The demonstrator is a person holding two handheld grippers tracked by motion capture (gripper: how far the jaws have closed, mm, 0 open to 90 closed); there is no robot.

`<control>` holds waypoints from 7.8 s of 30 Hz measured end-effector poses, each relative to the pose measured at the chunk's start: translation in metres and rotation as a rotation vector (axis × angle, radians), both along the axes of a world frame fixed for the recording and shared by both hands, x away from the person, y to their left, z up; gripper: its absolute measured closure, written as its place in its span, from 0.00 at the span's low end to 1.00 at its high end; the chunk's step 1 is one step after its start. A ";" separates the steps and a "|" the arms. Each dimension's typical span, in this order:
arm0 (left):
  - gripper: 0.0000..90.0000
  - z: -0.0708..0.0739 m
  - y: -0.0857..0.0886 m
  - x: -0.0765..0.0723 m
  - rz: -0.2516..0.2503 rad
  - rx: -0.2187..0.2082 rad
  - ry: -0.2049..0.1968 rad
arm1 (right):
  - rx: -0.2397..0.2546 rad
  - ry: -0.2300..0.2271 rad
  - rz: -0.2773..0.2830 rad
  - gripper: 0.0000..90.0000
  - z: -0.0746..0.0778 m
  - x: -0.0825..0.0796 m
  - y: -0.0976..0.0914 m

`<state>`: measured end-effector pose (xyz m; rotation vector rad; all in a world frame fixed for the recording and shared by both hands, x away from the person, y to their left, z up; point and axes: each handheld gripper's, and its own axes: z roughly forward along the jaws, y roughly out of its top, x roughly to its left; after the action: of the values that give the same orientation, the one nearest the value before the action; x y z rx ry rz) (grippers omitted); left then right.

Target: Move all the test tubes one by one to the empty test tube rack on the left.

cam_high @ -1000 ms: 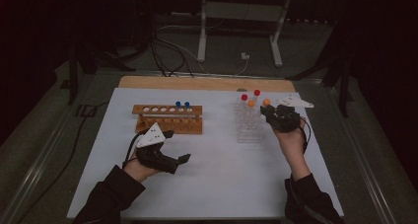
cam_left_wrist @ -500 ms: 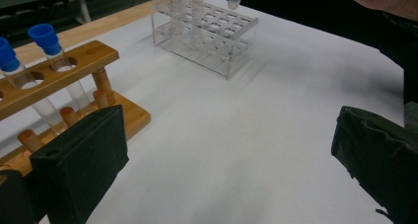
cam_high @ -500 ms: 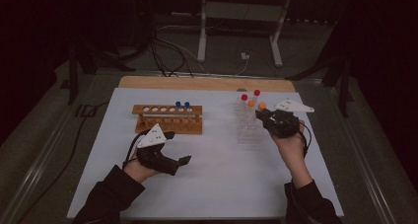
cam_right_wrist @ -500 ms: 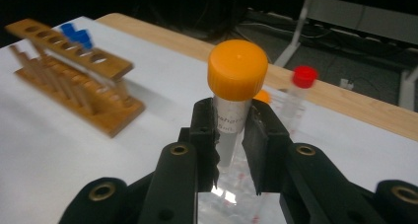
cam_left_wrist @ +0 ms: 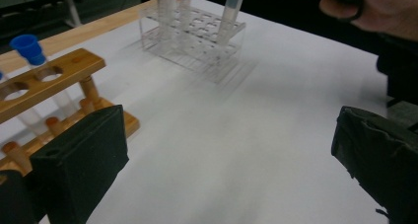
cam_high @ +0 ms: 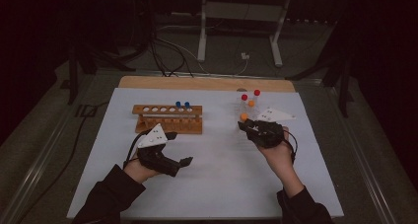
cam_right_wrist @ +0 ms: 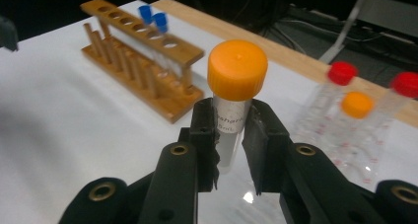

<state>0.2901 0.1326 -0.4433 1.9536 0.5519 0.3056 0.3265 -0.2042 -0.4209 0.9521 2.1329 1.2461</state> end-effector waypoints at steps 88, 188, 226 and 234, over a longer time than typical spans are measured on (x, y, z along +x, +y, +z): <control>0.80 0.049 0.000 0.052 0.142 0.047 -0.176 | 0.087 0.057 0.129 0.00 -0.012 -0.020 0.039; 0.04 -0.016 0.029 0.025 0.121 -0.069 -0.012 | 0.096 0.011 -0.145 0.16 -0.033 0.046 -0.049; 0.04 -0.023 0.031 0.024 0.105 -0.064 0.003 | -0.006 0.096 -0.150 0.84 -0.042 0.104 -0.046; 0.04 -0.023 0.029 0.025 0.097 -0.061 0.010 | -0.012 0.036 -0.154 0.84 -0.023 0.095 -0.046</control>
<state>0.3148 0.1620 -0.4661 1.8741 0.6563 0.3365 0.4210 -0.2504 -0.4435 1.1182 2.0491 1.1477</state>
